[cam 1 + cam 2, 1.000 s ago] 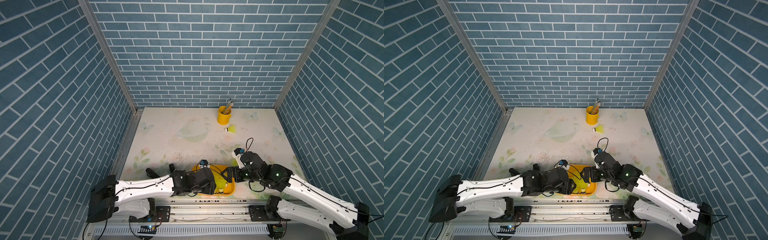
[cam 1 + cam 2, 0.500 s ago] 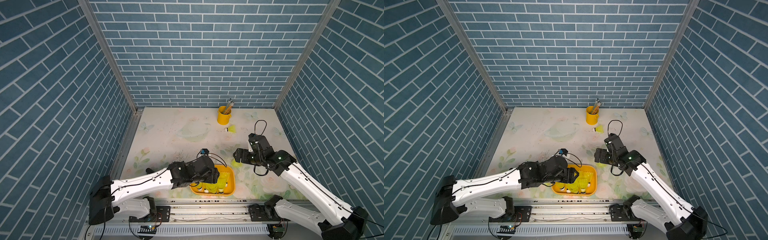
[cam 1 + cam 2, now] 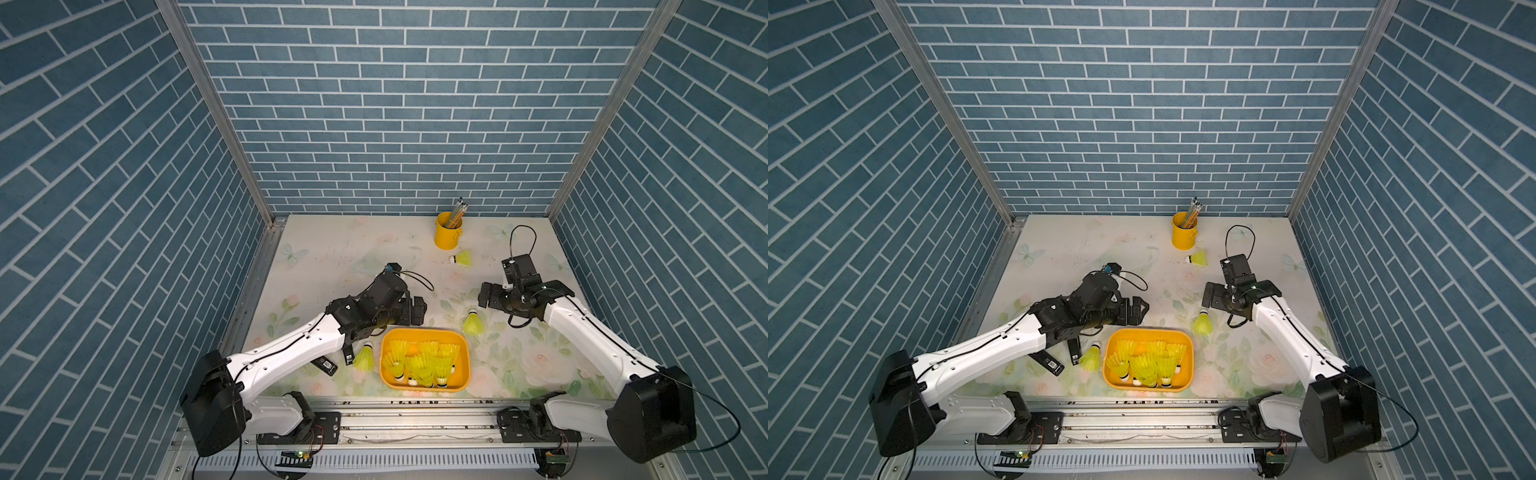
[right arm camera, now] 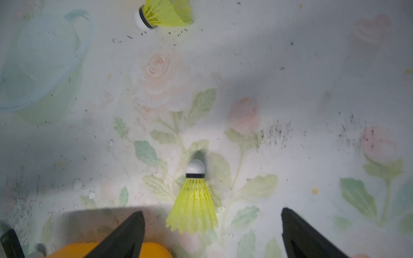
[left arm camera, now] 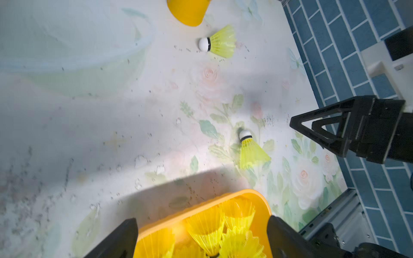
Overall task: Put the shuttlecocks into the storage box
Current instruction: Pick up the shuttlecock at the center of the board.
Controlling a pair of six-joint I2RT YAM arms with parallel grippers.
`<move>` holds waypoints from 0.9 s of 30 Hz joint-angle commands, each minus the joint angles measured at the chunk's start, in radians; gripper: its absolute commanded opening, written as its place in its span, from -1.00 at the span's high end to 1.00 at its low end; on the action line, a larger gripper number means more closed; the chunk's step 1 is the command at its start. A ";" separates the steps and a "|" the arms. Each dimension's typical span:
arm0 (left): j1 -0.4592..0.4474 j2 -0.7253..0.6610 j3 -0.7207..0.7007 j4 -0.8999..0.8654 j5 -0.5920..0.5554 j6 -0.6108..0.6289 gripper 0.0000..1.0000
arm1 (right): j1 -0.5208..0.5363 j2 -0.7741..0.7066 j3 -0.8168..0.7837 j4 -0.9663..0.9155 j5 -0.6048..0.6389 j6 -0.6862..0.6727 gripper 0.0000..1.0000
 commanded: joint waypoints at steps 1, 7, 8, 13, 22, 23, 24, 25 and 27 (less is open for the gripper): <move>0.078 0.058 0.008 0.115 0.083 0.147 -0.94 | 0.021 0.105 0.072 0.142 -0.015 0.142 -0.72; 0.193 0.253 0.152 0.130 0.225 0.370 -0.90 | 0.080 0.335 0.265 0.205 0.151 0.382 -0.65; 0.212 0.292 0.179 0.129 0.241 0.390 -0.88 | 0.083 0.372 0.291 0.219 0.168 0.424 -0.65; 0.287 0.417 0.270 0.183 0.305 0.429 -0.80 | 0.096 0.533 0.416 0.232 0.204 0.577 -0.63; 0.352 0.566 0.390 0.224 0.355 0.459 -0.76 | 0.095 0.672 0.494 0.287 0.228 0.744 -0.56; 0.355 0.577 0.398 0.226 0.356 0.458 -0.75 | 0.095 0.687 0.507 0.289 0.223 0.763 -0.56; 0.358 0.588 0.404 0.228 0.356 0.457 -0.74 | 0.096 0.704 0.517 0.291 0.218 0.783 -0.56; 0.359 0.595 0.407 0.230 0.355 0.457 -0.74 | 0.095 0.717 0.520 0.306 0.209 0.797 -0.56; 0.360 0.609 0.408 0.239 0.355 0.459 -0.72 | 0.095 0.749 0.530 0.332 0.198 0.822 -0.56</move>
